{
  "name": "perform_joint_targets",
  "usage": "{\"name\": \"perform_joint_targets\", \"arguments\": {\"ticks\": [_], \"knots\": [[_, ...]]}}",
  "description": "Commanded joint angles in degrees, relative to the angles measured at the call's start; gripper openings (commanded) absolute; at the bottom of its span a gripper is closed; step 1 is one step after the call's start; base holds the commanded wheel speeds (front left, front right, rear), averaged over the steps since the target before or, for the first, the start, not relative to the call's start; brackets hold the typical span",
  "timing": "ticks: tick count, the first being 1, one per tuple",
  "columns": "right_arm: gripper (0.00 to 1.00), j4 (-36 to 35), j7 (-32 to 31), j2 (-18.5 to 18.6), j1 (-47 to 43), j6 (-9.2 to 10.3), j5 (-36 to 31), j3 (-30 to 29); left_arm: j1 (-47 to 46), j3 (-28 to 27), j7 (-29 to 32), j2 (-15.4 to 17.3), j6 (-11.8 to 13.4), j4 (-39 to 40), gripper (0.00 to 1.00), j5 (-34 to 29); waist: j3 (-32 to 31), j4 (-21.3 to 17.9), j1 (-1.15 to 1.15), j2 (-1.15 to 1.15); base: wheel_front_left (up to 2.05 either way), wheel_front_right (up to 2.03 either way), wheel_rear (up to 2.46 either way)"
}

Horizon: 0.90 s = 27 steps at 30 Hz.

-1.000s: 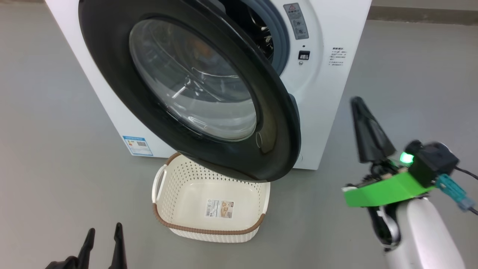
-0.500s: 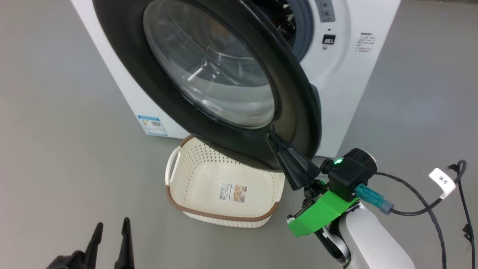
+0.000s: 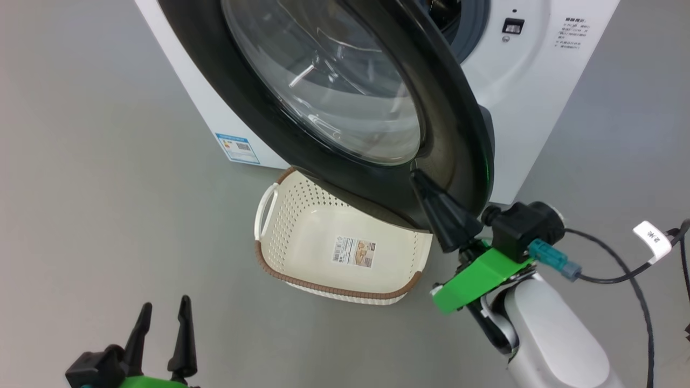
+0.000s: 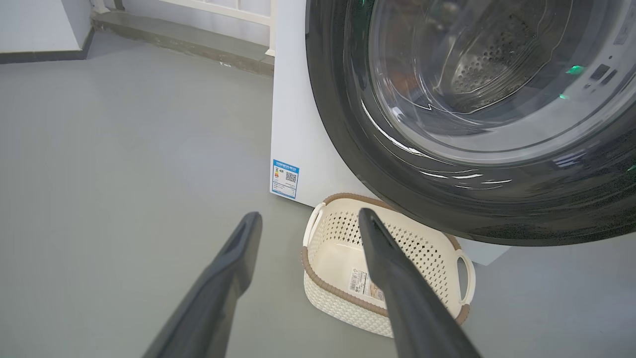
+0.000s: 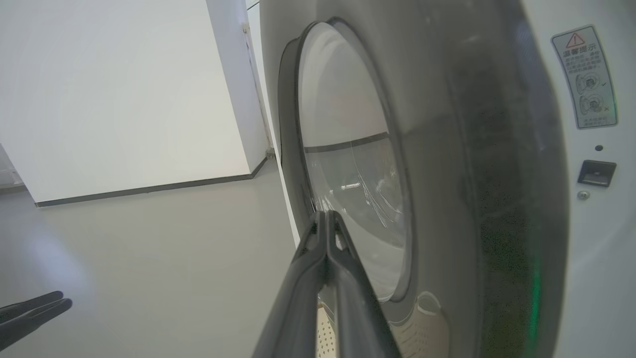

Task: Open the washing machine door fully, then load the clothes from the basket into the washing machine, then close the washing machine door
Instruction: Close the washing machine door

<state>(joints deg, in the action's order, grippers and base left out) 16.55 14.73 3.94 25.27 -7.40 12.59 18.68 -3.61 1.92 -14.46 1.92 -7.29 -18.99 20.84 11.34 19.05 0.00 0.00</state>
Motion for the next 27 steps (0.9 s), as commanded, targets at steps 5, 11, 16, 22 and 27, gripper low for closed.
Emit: {"name": "perform_joint_targets", "arguments": {"ticks": [5,11,16,22,27], "knots": [[0.0,-1.3,0.3,-0.9,2.4,-0.09,-1.3,-0.4,-2.6,-2.0,-0.5,1.0,0.2,1.4,1.0,0.6,1.7,-0.4,0.0,0.0,0.0,0.0,0.0],[0.0,-1.6,0.3,-1.0,3.7,-0.09,-1.7,-2.5,-4.0,-0.2,-0.5,1.0,0.1,1.3,1.0,0.9,3.6,-0.7,0.0,0.0,0.0,0.0,0.0],[0.0,-2.2,0.3,-1.0,5.1,-0.09,-1.8,-2.7,-5.5,0.6,-0.5,1.0,0.0,2.0,1.0,1.5,5.3,-1.3,0.0,0.0,0.0,0.0,0.0],[0.0,-2.7,0.3,-1.0,6.6,-0.09,-1.8,-2.9,-6.0,0.1,-0.5,1.0,0.0,2.8,1.0,1.8,6.8,-2.4,0.0,0.0,0.0,0.0,0.0],[0.0,-3.1,0.3,-1.0,8.5,-0.09,-2.1,-3.4,-6.7,0.3,-0.5,1.0,-0.1,3.5,1.0,2.3,9.0,-3.1,0.0,0.0,0.0,0.0,0.0]]}}
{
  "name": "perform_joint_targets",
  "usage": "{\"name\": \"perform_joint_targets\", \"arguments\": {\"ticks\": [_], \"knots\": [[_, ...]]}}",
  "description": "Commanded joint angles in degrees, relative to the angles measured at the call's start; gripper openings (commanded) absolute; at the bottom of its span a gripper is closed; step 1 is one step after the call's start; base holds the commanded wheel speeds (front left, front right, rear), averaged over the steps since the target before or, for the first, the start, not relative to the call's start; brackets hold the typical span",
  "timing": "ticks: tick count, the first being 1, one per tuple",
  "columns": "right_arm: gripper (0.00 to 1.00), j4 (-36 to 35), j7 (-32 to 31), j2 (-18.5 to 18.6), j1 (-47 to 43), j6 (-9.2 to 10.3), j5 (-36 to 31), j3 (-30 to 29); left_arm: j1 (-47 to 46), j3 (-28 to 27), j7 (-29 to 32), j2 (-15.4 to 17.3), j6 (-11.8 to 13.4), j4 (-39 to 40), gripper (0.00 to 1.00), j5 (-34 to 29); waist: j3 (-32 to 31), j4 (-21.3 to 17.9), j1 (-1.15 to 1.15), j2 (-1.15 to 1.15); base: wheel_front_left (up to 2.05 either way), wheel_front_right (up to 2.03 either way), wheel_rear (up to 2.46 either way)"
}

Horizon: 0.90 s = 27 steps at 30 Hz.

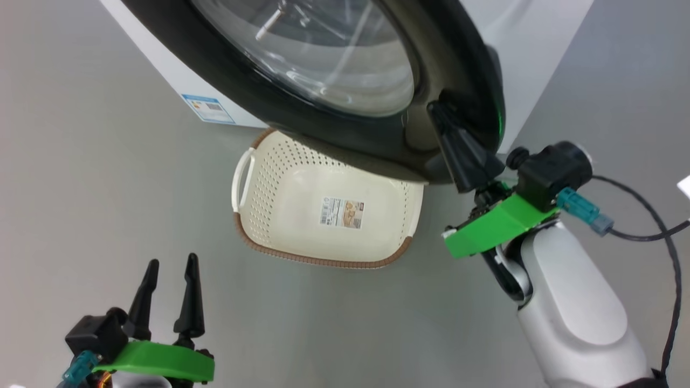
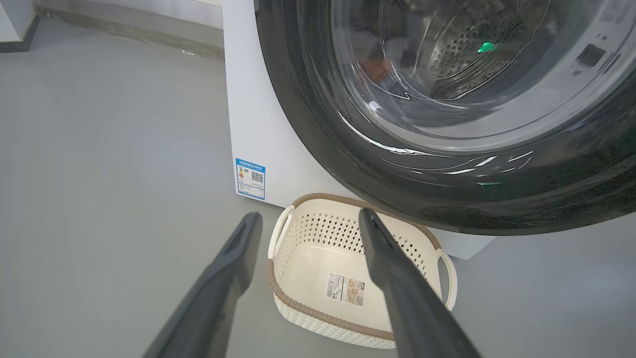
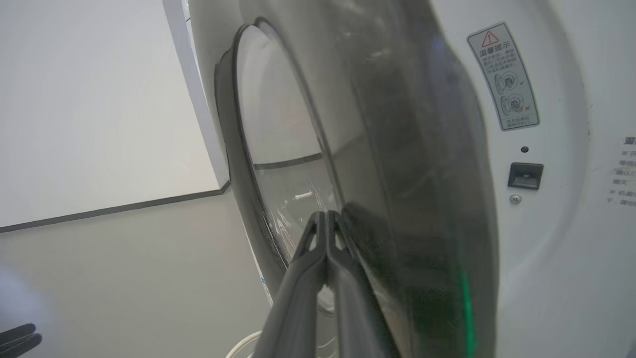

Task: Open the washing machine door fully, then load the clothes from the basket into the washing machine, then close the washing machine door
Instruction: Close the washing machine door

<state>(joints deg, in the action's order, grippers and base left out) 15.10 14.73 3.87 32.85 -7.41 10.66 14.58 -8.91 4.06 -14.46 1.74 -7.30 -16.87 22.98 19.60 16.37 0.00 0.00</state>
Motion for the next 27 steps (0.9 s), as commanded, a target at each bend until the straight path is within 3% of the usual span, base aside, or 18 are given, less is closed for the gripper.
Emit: {"name": "perform_joint_targets", "arguments": {"ticks": [1,27], "knots": [[0.0,-1.7,0.3,-1.0,1.3,-0.08,-0.3,0.6,-1.7,-1.8,-0.5,1.1,-0.1,1.5,1.0,0.3,1.2,-0.5,0.0,0.0,0.0,0.0,0.0],[0.0,-1.6,0.3,-0.2,18.0,-0.08,-3.9,-3.7,-8.5,-1.1,-0.5,1.1,-0.2,3.6,1.0,2.5,15.3,-1.0,0.0,0.0,0.0,0.0,0.0]]}}
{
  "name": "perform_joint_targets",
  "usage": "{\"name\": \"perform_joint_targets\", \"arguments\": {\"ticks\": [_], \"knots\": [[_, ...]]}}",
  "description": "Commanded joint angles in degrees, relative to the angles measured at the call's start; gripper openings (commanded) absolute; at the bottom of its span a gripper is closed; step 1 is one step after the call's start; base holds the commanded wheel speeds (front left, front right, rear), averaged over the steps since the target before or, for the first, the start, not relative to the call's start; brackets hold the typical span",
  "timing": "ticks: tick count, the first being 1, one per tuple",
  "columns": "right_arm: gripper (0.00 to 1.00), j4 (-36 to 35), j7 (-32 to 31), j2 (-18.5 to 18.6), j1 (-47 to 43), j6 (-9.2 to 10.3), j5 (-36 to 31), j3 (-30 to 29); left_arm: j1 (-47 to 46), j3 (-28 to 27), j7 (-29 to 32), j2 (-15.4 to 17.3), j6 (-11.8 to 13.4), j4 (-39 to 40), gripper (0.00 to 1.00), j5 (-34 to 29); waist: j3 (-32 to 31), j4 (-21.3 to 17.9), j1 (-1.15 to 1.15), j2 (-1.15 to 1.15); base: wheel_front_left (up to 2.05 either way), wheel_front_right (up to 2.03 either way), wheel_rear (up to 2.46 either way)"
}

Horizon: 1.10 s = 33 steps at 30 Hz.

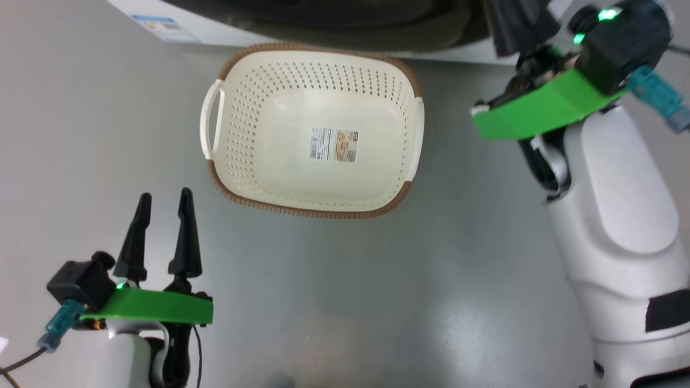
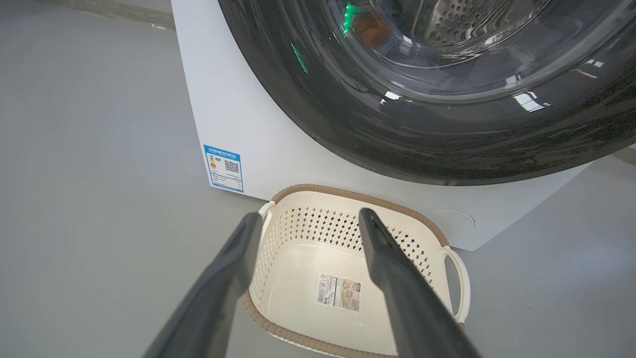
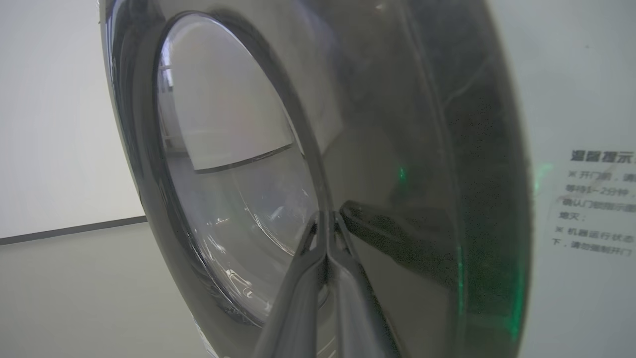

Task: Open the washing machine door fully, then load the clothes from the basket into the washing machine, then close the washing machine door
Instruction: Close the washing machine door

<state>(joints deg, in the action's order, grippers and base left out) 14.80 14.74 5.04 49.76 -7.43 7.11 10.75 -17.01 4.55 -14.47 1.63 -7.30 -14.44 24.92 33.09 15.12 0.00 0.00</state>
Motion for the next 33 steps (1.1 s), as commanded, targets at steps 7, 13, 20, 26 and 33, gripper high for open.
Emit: {"name": "perform_joint_targets", "arguments": {"ticks": [7,13,20,26,33], "knots": [[0.0,1.1,0.3,-0.3,6.9,-0.06,-2.3,-2.9,-2.0,-0.9,-0.5,1.2,-0.2,1.2,1.0,1.0,3.9,1.1,0.0,0.0,0.0,0.0,0.0],[0.0,3.1,0.3,0.0,9.8,-0.06,-4.0,-6.6,-2.8,-0.5,-0.5,1.2,-0.2,0.9,1.0,1.3,4.2,1.9,0.0,0.0,0.0,0.0,0.0],[0.0,3.1,0.3,0.0,8.1,-0.06,-3.7,-7.0,-2.3,-2.7,-0.5,1.2,-0.2,1.3,1.0,0.8,2.3,0.6,0.0,0.0,0.0,0.0,0.0],[0.0,0.3,0.3,-0.8,1.2,-0.06,-1.8,-6.0,-1.0,-5.1,-0.5,1.2,-0.2,1.5,1.0,0.0,-2.1,-1.5,0.0,0.0,0.0,0.0,0.0],[0.89,-3.8,0.3,-1.5,-12.4,-0.06,0.7,-5.9,2.6,-8.8,-0.5,1.2,-0.2,-2.0,1.0,-1.3,-10.3,-4.4,0.0,0.0,0.0,0.0,0.0]]}}
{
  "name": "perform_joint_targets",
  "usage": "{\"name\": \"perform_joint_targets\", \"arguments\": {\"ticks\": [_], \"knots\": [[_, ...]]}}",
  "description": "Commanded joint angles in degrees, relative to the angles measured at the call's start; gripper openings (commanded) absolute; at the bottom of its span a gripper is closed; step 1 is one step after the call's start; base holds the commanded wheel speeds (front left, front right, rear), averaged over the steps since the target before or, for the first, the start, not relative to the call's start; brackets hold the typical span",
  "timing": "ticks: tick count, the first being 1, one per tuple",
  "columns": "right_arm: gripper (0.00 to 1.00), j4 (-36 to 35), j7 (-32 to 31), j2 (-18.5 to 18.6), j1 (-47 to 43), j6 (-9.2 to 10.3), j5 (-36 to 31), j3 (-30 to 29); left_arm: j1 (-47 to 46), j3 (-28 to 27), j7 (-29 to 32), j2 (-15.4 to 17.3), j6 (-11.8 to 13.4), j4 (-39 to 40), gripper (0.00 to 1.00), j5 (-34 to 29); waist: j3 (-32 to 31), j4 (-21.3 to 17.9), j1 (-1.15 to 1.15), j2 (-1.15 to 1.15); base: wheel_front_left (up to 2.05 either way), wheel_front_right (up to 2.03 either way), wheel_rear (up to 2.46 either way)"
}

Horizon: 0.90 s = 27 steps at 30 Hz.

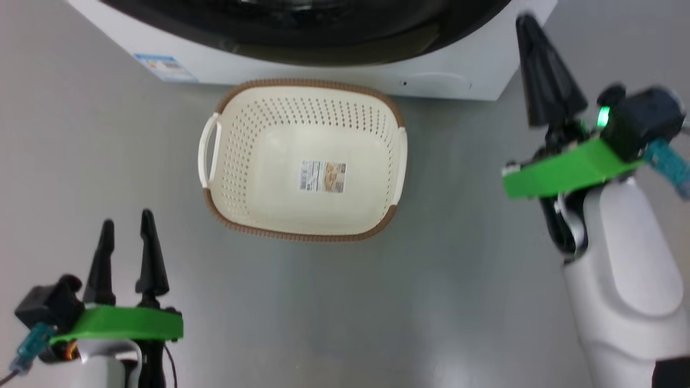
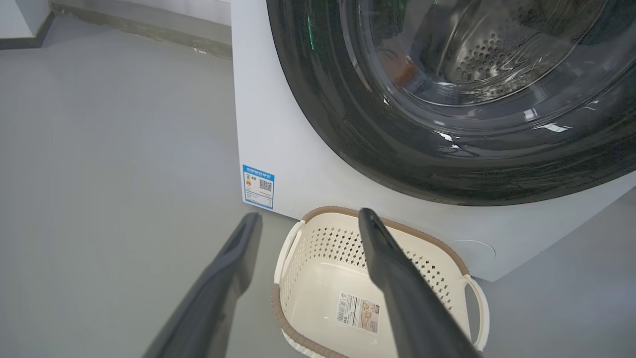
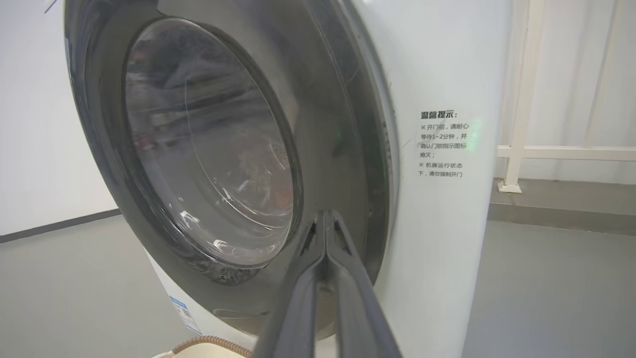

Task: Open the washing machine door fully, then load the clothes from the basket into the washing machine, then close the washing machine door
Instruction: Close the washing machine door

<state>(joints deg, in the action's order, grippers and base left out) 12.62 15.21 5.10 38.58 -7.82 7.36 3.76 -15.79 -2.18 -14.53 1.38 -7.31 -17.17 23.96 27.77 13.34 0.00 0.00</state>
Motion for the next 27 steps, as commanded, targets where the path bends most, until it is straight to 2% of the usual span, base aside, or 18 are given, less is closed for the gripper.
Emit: {"name": "perform_joint_targets", "arguments": {"ticks": [1,9,14,27], "knots": [[1.0,-1.9,-0.2,-1.7,-3.4,0.33,0.6,1.2,2.0,-2.2,-0.5,1.5,-0.2,0.1,1.0,0.0,-6.4,-3.1,0.0,0.0,0.0,0.0,0.0],[1.0,-4.2,-0.2,-2.1,-18.3,0.33,1.3,1.7,8.6,-2.9,-0.5,1.6,-0.2,-1.4,1.0,-1.4,-17.1,-7.1,0.0,0.0,0.0,0.0,0.0],[1.0,-4.8,-0.2,-2.2,-25.0,0.33,1.6,1.3,12.5,-5.2,-0.5,1.8,-0.2,-1.0,1.0,-2.7,-22.4,-9.8,0.0,0.0,0.0,0.0,0.0],[1.0,-5.2,-0.2,-2.2,-35.3,0.33,0.2,-4.4,17.9,-7.3,-0.5,1.6,-0.2,0.9,1.0,-4.9,-27.8,-12.7,0.0,0.0,0.0,0.0,0.0]]}}
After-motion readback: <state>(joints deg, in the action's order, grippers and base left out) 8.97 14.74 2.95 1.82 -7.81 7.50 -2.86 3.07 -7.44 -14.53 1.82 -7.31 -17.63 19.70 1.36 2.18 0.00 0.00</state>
